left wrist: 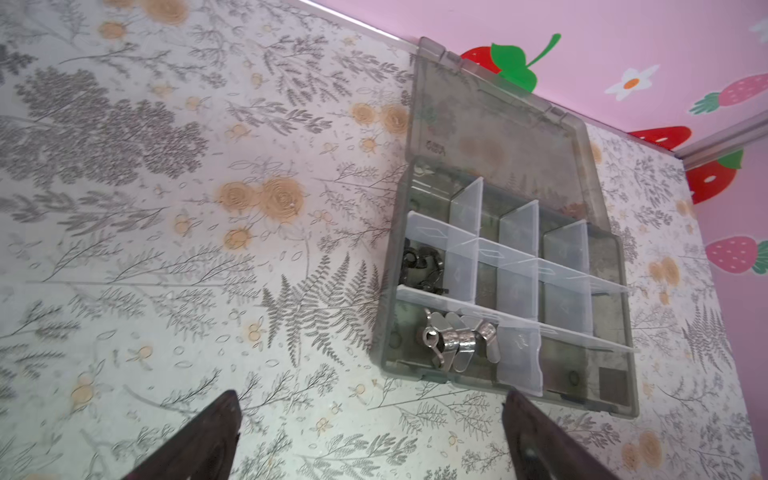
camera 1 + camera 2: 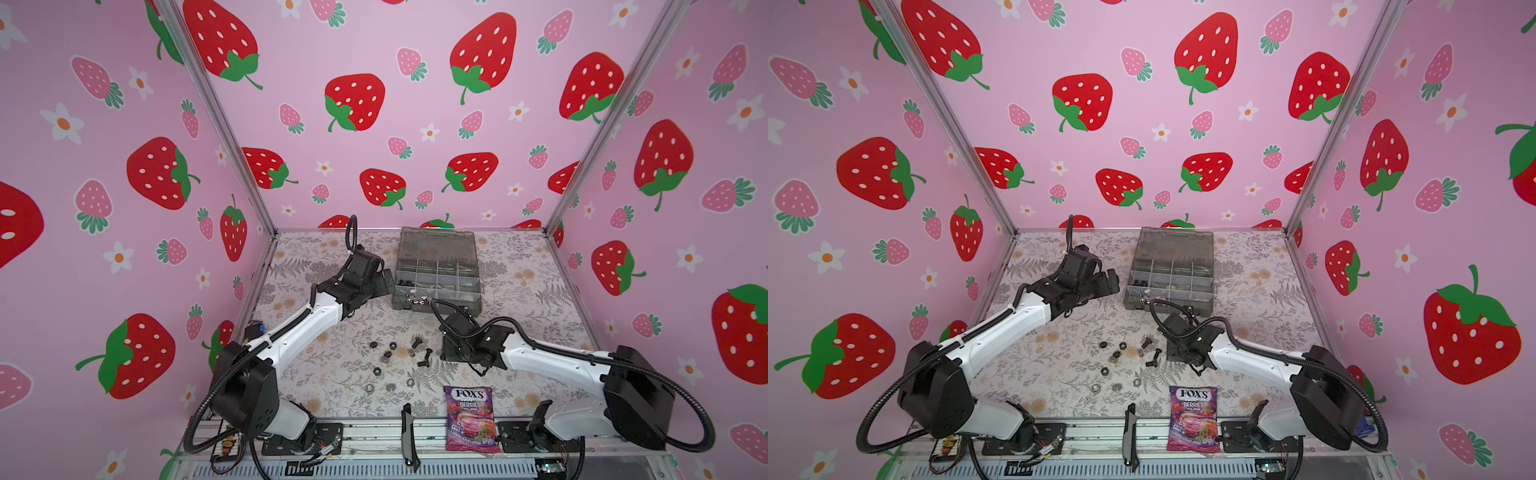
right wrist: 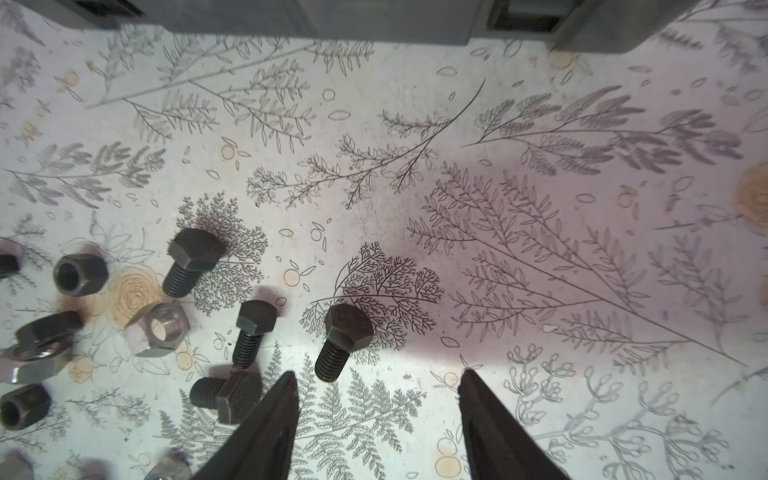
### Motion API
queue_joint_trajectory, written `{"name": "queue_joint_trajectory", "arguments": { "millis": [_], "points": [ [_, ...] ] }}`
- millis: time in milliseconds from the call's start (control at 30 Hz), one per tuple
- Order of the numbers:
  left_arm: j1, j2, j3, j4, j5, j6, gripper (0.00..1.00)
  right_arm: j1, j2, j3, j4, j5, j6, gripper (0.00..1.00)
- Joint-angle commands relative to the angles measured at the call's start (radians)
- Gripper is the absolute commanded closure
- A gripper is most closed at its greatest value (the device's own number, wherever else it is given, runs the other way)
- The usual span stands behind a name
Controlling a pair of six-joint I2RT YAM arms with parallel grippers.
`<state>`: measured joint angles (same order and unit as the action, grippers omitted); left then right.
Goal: Sort the screws and nuts into containers
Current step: 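Grasp a black hex bolt with the right gripper while the left withdraws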
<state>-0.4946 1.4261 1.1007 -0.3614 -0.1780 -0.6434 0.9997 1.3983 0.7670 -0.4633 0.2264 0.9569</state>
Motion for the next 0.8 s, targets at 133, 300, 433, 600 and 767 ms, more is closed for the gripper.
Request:
{"name": "queue_joint_trajectory", "arguments": {
  "millis": [133, 300, 433, 600, 767],
  "points": [
    [0.048, -0.161, -0.173, 0.027, -0.076, -0.107, 0.01, 0.007, 0.063, 0.007, 0.040, -0.054, -0.034, 0.43],
    [0.063, -0.267, -0.283, 0.039, -0.127, -0.147, 0.00, 0.007, 0.107, 0.026, 0.036, -0.055, -0.054, 0.44],
    [0.072, -0.337, -0.354, 0.063, -0.150, -0.162, 0.01, 0.007, 0.132, 0.032, 0.034, -0.043, -0.064, 0.47],
    [0.081, -0.369, -0.390, 0.068, -0.155, -0.162, 0.01, 0.007, 0.152, 0.040, 0.026, -0.016, -0.066, 0.48],
    [0.083, -0.351, -0.391, 0.062, -0.147, -0.169, 0.01, 0.007, 0.169, 0.036, 0.026, -0.019, -0.066, 0.57]
  ]
}}
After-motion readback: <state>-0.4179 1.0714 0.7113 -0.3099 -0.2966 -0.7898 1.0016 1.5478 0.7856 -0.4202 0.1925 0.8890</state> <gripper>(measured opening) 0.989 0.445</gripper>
